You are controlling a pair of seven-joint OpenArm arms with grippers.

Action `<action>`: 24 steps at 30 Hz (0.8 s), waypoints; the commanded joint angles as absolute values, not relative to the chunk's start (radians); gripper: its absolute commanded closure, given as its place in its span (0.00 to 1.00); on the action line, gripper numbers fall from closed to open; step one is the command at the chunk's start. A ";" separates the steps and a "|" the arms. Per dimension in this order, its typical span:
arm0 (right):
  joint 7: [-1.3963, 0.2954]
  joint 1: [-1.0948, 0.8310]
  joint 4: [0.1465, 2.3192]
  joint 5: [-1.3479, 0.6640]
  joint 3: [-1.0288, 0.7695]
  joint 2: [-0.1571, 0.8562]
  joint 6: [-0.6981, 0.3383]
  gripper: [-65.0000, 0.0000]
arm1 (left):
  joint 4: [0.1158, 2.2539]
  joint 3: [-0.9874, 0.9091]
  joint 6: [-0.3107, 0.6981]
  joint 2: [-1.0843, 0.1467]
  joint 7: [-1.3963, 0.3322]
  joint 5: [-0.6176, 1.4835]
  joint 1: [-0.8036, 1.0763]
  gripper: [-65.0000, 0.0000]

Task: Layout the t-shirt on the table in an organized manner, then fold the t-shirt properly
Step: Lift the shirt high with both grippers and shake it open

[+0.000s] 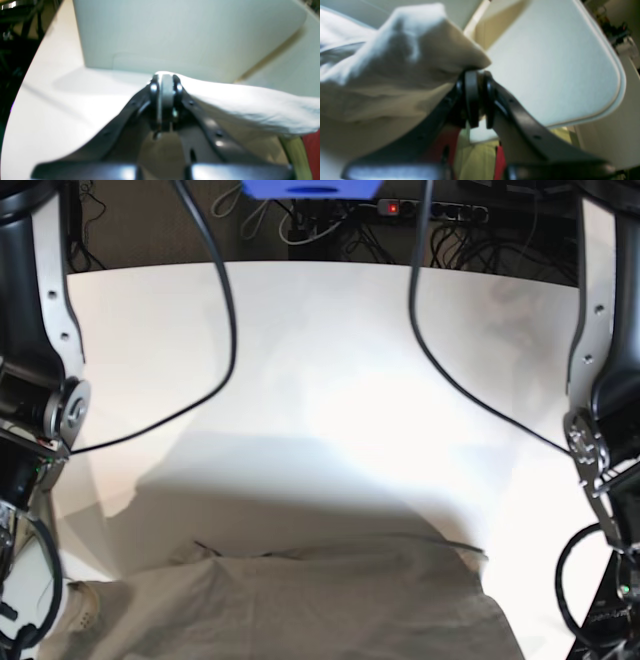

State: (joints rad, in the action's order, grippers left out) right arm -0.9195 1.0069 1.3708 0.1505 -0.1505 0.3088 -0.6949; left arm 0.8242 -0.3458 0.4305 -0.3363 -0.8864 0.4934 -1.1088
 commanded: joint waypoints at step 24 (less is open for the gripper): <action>-0.898 0.105 1.989 -0.045 -0.377 0.225 -0.698 0.98 | 1.247 -0.550 0.429 -0.510 -1.170 1.076 -0.392 1.00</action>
State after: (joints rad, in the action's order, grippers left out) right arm -0.9379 0.0746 1.9694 -0.0341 -0.3744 0.2058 -0.6952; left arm 1.2263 -0.5465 0.4267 -0.4877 -1.2018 1.0405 -0.3519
